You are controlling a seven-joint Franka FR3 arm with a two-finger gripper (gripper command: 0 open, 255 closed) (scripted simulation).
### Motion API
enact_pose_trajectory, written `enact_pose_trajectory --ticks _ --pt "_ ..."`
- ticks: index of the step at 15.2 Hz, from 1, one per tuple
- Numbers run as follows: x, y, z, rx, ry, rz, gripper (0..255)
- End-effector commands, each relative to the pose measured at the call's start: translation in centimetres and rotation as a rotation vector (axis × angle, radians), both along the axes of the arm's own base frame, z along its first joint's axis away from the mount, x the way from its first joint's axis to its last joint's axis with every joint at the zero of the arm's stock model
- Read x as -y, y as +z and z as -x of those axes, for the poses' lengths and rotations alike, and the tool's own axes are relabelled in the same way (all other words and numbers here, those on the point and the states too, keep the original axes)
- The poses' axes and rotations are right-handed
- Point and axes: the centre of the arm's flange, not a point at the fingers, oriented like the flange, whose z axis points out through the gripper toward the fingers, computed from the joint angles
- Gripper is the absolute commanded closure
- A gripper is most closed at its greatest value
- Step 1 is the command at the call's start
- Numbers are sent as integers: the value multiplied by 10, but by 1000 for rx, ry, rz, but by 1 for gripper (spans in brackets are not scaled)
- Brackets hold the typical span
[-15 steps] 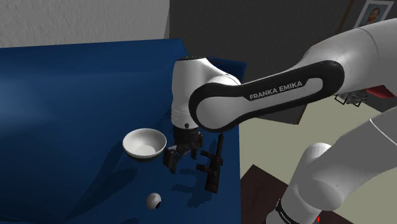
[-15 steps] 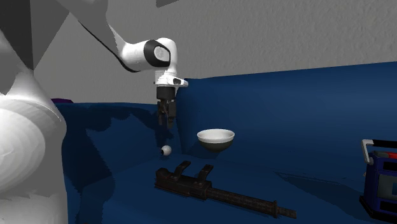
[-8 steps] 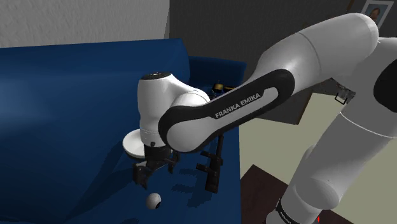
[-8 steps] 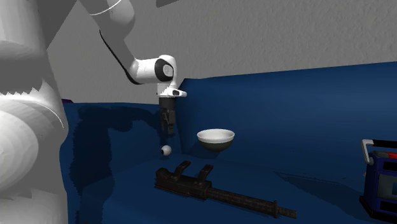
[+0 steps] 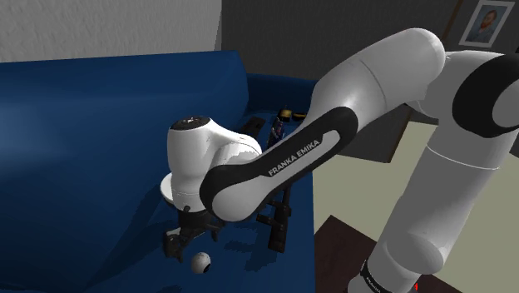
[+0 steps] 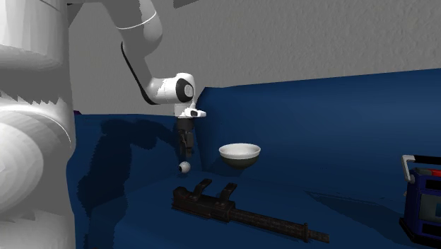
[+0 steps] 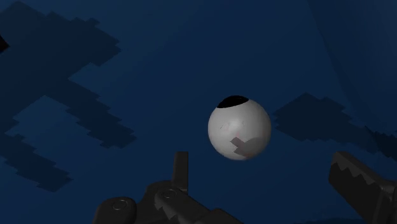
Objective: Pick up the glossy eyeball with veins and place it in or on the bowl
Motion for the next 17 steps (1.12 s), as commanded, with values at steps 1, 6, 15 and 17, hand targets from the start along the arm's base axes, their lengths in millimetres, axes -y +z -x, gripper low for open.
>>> enact_pose_trajectory --ticks 1,6,15,17 --pt "-2 -14 -1 0 0 0 0" --pt "-2 -14 -1 0 0 0 0" --pt "-2 -14 -1 0 0 -1 255" --pt "-2 -14 -1 0 0 0 255"
